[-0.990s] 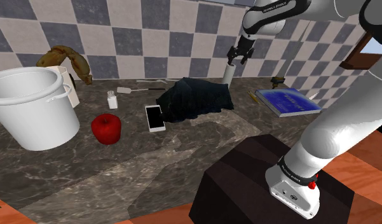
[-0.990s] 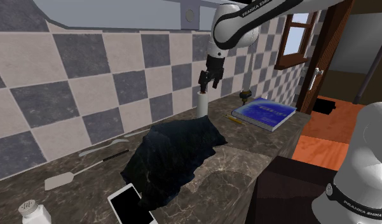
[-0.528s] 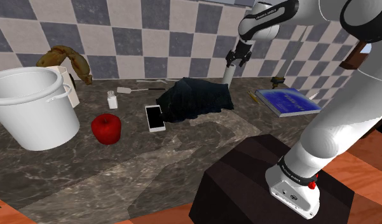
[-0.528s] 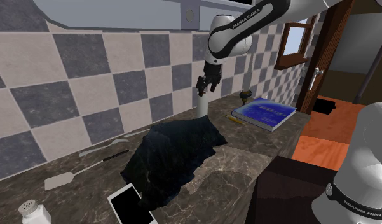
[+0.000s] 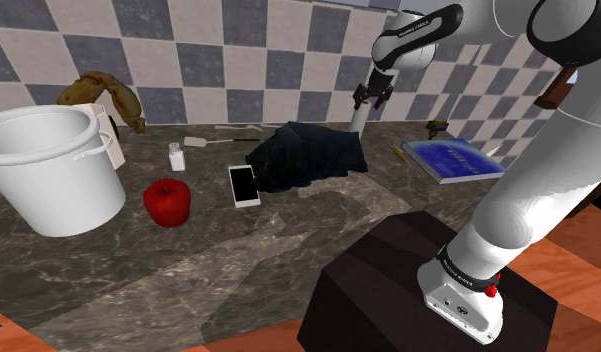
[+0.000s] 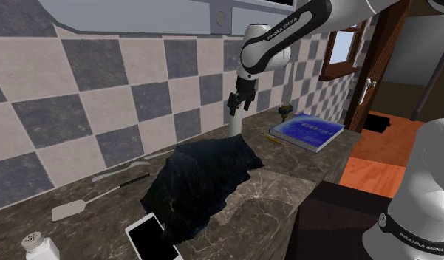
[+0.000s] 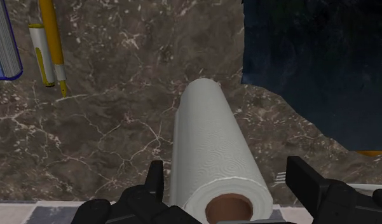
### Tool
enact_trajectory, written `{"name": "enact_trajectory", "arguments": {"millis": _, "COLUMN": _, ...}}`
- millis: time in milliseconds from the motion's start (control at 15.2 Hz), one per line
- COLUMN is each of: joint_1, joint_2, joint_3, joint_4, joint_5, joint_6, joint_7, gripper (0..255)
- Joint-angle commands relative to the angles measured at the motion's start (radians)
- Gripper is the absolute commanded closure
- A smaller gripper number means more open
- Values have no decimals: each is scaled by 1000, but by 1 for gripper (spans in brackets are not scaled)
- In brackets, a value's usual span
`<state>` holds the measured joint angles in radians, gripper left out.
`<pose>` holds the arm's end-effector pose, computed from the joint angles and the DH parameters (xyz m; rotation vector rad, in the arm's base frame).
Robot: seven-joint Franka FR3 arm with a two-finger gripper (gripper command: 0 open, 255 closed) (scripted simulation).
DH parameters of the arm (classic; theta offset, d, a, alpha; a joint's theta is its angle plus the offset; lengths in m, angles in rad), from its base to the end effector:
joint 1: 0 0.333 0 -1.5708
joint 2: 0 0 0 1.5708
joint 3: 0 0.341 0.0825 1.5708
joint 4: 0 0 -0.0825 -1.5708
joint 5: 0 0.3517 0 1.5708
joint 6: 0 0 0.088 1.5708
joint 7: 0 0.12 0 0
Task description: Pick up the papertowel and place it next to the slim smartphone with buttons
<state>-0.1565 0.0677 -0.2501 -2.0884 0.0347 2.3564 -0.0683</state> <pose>0.5100 -0.2164 0.4432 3.0393 -0.5501 0.3088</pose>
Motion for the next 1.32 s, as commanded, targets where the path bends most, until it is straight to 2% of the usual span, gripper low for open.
{"name": "enact_trajectory", "arguments": {"millis": 0, "joint_1": 0, "joint_2": 0, "joint_3": 0, "joint_4": 0, "joint_5": 0, "joint_6": 0, "joint_7": 0, "gripper": 0}}
{"name": "enact_trajectory", "arguments": {"millis": 66, "joint_1": 0, "joint_2": 0, "joint_3": 0, "joint_4": 0, "joint_5": 0, "joint_6": 0, "joint_7": 0, "gripper": 0}}
{"name": "enact_trajectory", "arguments": {"millis": 132, "joint_1": 0, "joint_2": 0, "joint_3": 0, "joint_4": 0, "joint_5": 0, "joint_6": 0, "joint_7": 0, "gripper": 255}}
{"name": "enact_trajectory", "arguments": {"millis": 726, "joint_1": 0, "joint_2": 0, "joint_3": 0, "joint_4": 0, "joint_5": 0, "joint_6": 0, "joint_7": 0, "gripper": 255}}
{"name": "enact_trajectory", "arguments": {"millis": 1254, "joint_1": 2, "joint_2": -42, "joint_3": 0, "joint_4": 62, "joint_5": -16, "joint_6": -102, "joint_7": 12, "gripper": 255}}
